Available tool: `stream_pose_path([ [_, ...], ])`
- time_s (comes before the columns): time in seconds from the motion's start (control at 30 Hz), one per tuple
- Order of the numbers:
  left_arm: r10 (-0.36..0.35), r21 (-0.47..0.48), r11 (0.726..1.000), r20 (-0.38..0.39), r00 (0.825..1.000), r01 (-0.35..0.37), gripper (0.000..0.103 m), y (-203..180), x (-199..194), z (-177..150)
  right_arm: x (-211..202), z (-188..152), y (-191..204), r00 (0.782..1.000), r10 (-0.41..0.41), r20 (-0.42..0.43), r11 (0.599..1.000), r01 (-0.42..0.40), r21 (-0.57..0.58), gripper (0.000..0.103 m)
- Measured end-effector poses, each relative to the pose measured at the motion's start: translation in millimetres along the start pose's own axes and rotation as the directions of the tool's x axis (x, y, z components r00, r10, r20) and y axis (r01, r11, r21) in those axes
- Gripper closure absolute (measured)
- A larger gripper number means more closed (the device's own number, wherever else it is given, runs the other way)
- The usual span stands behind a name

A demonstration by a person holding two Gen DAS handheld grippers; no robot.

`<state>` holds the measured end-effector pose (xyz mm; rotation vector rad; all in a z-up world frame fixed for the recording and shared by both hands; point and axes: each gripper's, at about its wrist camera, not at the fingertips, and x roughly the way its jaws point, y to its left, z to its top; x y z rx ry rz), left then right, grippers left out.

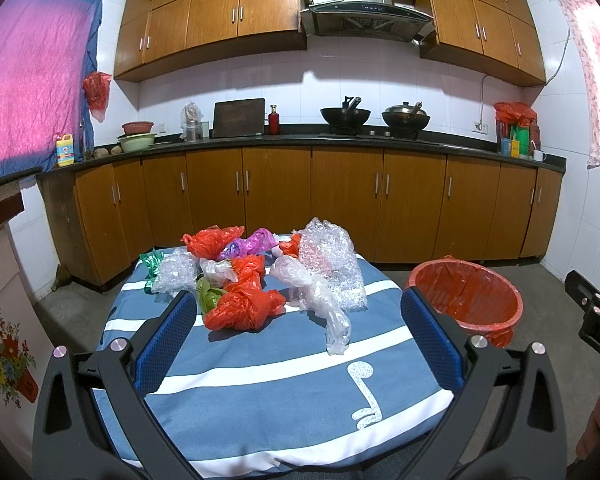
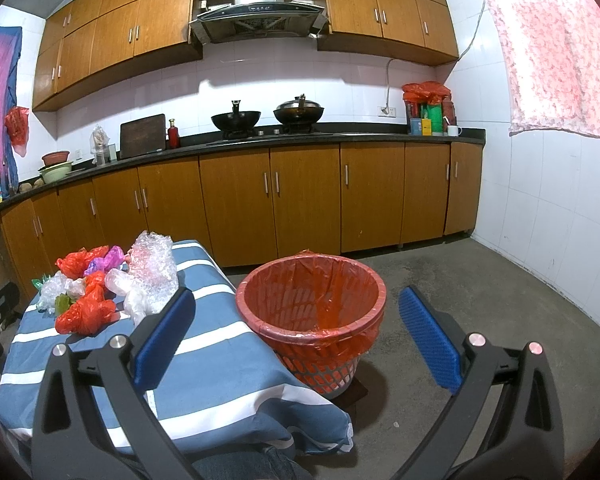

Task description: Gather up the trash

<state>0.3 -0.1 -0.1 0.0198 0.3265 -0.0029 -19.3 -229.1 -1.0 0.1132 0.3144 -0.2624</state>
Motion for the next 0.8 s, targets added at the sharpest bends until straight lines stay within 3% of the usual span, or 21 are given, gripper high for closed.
stream_pose_path([
  [0.8, 0.000, -0.001, 1.000, -0.002, 1.000, 0.000, 0.002, 0.0, 0.1, 0.0, 0.5, -0.7, -1.9, 1.000, 0.001, -0.002, 1.000, -0.001, 0.003, 0.004],
])
